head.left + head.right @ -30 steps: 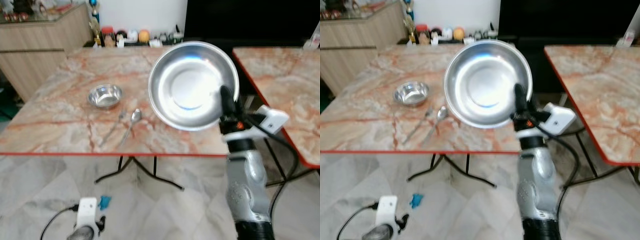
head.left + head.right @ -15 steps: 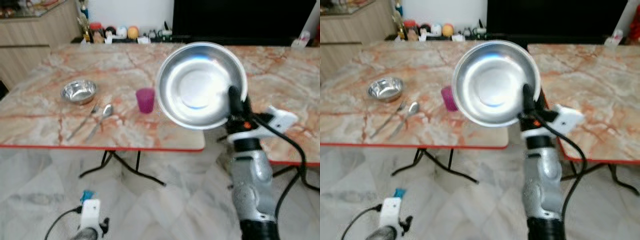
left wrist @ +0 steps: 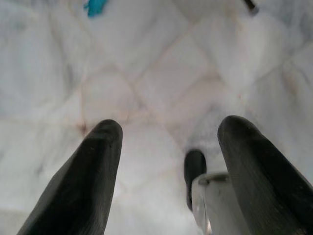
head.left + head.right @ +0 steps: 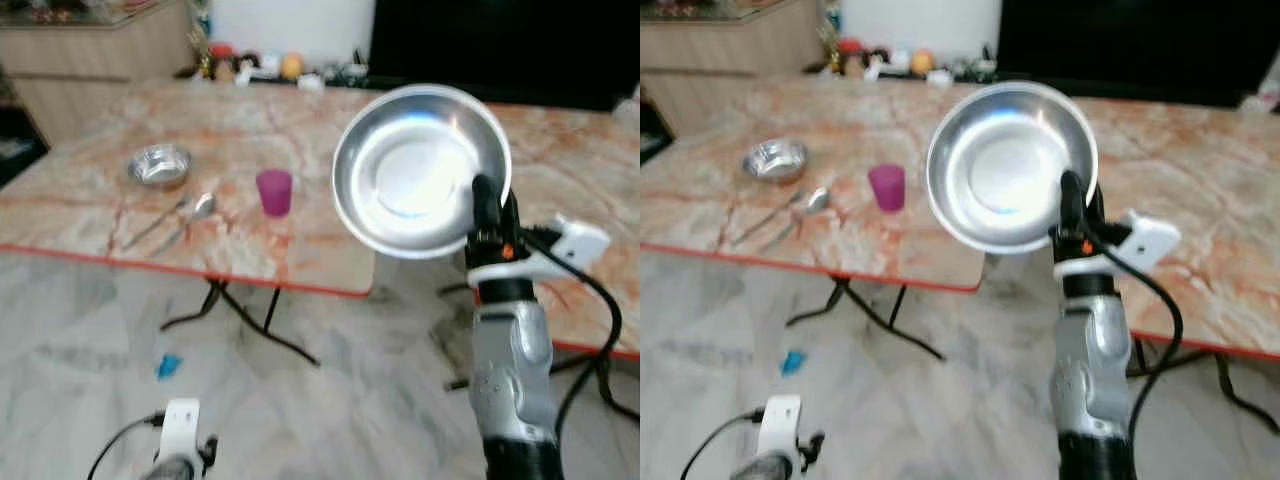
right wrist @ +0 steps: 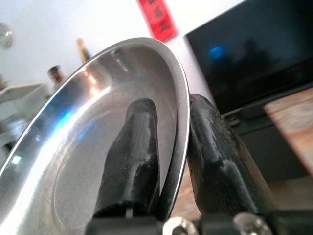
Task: Setting the table
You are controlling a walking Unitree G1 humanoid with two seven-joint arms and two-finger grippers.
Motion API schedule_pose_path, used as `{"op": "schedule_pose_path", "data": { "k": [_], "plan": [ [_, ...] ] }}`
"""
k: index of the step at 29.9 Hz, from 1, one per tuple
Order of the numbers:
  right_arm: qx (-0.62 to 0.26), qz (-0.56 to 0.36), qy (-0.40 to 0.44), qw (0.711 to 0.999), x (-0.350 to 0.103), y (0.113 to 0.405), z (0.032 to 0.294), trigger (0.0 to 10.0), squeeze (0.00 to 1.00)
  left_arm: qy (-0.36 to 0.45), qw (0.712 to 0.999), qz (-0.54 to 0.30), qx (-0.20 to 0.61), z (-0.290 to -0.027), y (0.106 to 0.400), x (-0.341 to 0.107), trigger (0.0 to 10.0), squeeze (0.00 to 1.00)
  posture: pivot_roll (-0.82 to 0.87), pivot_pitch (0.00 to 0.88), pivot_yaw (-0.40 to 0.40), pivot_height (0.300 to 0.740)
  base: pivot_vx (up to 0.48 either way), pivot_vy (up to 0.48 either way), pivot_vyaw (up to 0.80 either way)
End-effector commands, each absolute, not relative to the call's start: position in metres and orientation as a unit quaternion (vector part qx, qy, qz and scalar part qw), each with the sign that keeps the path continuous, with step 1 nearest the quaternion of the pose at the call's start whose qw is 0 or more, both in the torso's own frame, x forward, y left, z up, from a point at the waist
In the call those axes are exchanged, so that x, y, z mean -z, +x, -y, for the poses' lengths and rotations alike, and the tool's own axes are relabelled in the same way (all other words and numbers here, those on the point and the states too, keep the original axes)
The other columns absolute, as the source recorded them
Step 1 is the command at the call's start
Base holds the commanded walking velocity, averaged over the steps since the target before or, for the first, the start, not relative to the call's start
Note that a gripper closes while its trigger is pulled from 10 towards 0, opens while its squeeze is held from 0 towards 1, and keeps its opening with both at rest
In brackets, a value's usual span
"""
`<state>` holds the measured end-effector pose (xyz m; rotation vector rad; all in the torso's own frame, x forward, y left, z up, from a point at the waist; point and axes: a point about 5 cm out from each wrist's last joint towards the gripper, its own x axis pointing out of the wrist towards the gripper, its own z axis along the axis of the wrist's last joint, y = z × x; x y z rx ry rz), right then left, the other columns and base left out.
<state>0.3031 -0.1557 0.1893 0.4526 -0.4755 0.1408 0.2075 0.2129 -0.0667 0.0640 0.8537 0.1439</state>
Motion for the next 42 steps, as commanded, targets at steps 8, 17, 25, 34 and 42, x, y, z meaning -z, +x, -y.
{"op": "schedule_pose_path", "data": {
  "k": [8, 17, 25, 34, 42],
  "plan": [
    [-0.061, 0.236, 0.221, 0.944, -0.1913, 0.3034, 0.1595, 10.0, 0.00, 0.034, 0.907, -0.413, -0.069, -0.2130, 0.2092, 0.0658, 10.0, 0.00, -0.04, 0.000, 0.006, 0.740, 0.000, -0.330, 0.00],
    [-0.052, 0.231, 0.222, 0.946, -0.1903, 0.3055, 0.1614, 10.0, 0.00, 0.033, 0.908, -0.413, -0.068, -0.2125, 0.2101, 0.0654, 10.0, 0.00, -0.04, 0.000, 0.007, 0.740, 0.000, -0.330, 0.00],
    [-0.044, 0.220, 0.223, 0.949, -0.1880, 0.3076, 0.1628, 10.0, 0.00, 0.032, 0.908, -0.413, -0.066, -0.2121, 0.2103, 0.0654, 10.0, 0.00, -0.04, 0.000, 0.007, 0.740, 0.000, -0.331, -0.05],
    [-0.044, 0.211, 0.222, 0.951, -0.1861, 0.3091, 0.1625, 10.0, 0.00, 0.031, 0.908, -0.413, -0.066, -0.2119, 0.2100, 0.0656, 10.0, 0.00, -0.03, 0.000, 0.006, 0.740, 0.000, -0.329, -0.73],
    [-0.038, 0.218, 0.219, 0.950, -0.1865, 0.3088, 0.1648, 10.0, 0.00, 0.024, 0.908, -0.413, -0.062, -0.2105, 0.2103, 0.0657, 10.0, 0.00, -0.04, 0.000, 0.005, 0.740, 0.000, -0.162, -0.37]
  ]
}}
